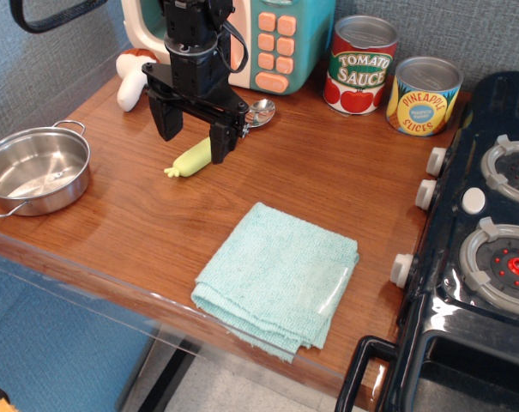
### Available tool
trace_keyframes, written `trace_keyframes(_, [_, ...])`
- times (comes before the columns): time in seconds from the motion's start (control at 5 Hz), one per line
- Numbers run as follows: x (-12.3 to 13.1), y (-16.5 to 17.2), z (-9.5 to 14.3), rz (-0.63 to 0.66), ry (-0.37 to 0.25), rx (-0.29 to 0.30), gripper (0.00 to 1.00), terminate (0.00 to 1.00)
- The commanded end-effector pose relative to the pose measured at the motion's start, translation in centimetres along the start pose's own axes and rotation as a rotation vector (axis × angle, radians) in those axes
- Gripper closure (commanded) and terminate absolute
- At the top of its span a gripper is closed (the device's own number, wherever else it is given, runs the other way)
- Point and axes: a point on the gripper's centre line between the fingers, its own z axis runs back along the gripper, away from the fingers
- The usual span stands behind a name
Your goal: Move the blue cloth back so it's in front of the cans
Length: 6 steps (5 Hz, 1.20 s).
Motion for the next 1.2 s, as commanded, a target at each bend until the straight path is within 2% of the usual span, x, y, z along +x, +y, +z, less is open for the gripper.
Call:
trace_keyframes(0.0, [0.0, 0.0, 0.0, 0.000, 0.000, 0.000, 0.00, 0.00])
trace_keyframes(0.4, [-1.6, -2.8, 1.5, -0.022, -0.024, -0.022, 0.00, 0.00])
trace_keyframes(0.6, [-3.2, -5.4, 2.3, -0.049, -0.024, -0.047, 0.00, 0.00])
trace_keyframes(0.8, [-5.1, -8.1, 2.5, -0.084, -0.008, -0.098, 0.00, 0.00])
trace_keyframes(1.0, [-6.8, -10.2, 1.8, -0.123, 0.009, -0.111, 0.00, 0.00])
